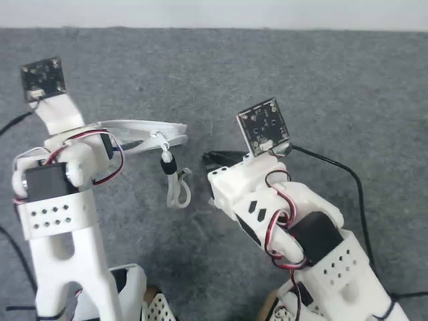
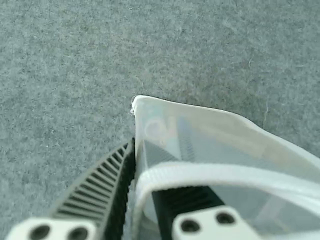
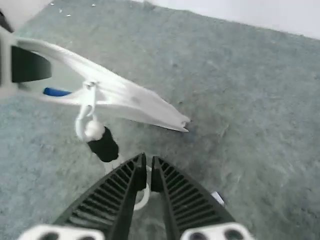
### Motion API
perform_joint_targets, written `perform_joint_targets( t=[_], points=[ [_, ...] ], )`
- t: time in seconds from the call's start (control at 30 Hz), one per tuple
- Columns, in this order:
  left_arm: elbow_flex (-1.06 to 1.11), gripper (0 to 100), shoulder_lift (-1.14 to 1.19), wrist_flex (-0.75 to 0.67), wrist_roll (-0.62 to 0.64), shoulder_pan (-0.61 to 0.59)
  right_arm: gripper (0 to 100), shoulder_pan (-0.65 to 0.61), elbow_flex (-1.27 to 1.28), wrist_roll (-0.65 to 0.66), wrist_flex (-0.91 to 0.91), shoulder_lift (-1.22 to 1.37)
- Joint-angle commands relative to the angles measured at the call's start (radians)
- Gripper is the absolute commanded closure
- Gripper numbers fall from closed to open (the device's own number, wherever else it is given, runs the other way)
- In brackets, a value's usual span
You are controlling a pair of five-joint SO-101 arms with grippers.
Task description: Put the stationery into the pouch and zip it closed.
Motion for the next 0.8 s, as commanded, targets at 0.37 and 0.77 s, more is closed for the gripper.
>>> perform_joint_targets(
  t=[0.37,0.77],
  points=[
    [-0.010,99,-0.003,-0.031,0.018,0.002,85.3,0.030,-0.023,-0.140,-0.031,0.466],
    [-0.010,99,-0.003,-0.031,0.017,-0.002,85.1,0.073,-0.172,-0.282,-0.041,0.808]
  ],
)
